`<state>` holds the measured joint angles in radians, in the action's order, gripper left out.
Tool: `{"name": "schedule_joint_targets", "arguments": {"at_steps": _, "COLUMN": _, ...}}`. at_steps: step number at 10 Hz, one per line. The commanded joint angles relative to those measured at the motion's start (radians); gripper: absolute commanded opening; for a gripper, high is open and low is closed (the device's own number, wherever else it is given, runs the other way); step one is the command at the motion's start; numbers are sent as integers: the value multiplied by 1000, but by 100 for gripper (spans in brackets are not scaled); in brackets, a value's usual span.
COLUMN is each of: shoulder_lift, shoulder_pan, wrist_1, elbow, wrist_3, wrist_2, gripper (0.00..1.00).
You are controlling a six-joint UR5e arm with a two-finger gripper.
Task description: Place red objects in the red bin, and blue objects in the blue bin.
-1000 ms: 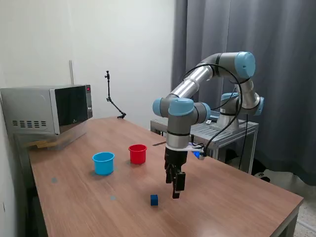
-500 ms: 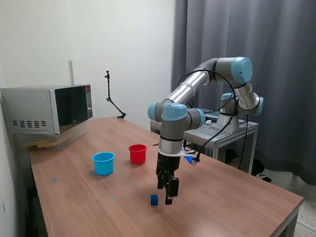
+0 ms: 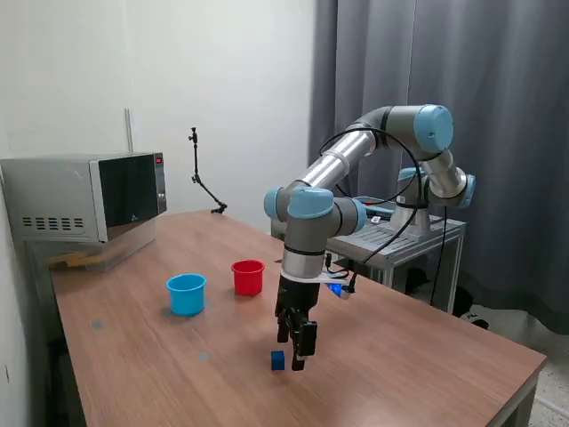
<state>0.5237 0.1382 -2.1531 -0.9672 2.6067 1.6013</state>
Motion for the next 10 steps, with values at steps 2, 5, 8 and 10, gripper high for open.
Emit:
{"name": "schedule_joint_targets", "arguments": {"at_steps": 2, "shoulder_lift": -13, "shoulder_pan": -20, "wrist_1": 1, "elbow": 19, "wrist_3": -13, "wrist_2": 2, "gripper": 100}}
{"name": "schedule_joint_targets", "arguments": {"at_steps": 5, "shoulder_lift": -19, "shoulder_pan": -34, "wrist_1": 1, "elbow": 21, "wrist_3": -46, "wrist_2": 0, "gripper": 100}}
{"name": "schedule_joint_targets", "arguments": {"at_steps": 8, "shoulder_lift": -27, "shoulder_pan": -34, "wrist_1": 4, "elbow": 10, "wrist_3": -46, "wrist_2": 0, "gripper": 100}}
{"name": "schedule_joint_targets", "arguments": {"at_steps": 10, "shoulder_lift": -25, "shoulder_pan": -29, "wrist_1": 5, "elbow": 8, "wrist_3": -42, "wrist_2": -1, "gripper": 100}}
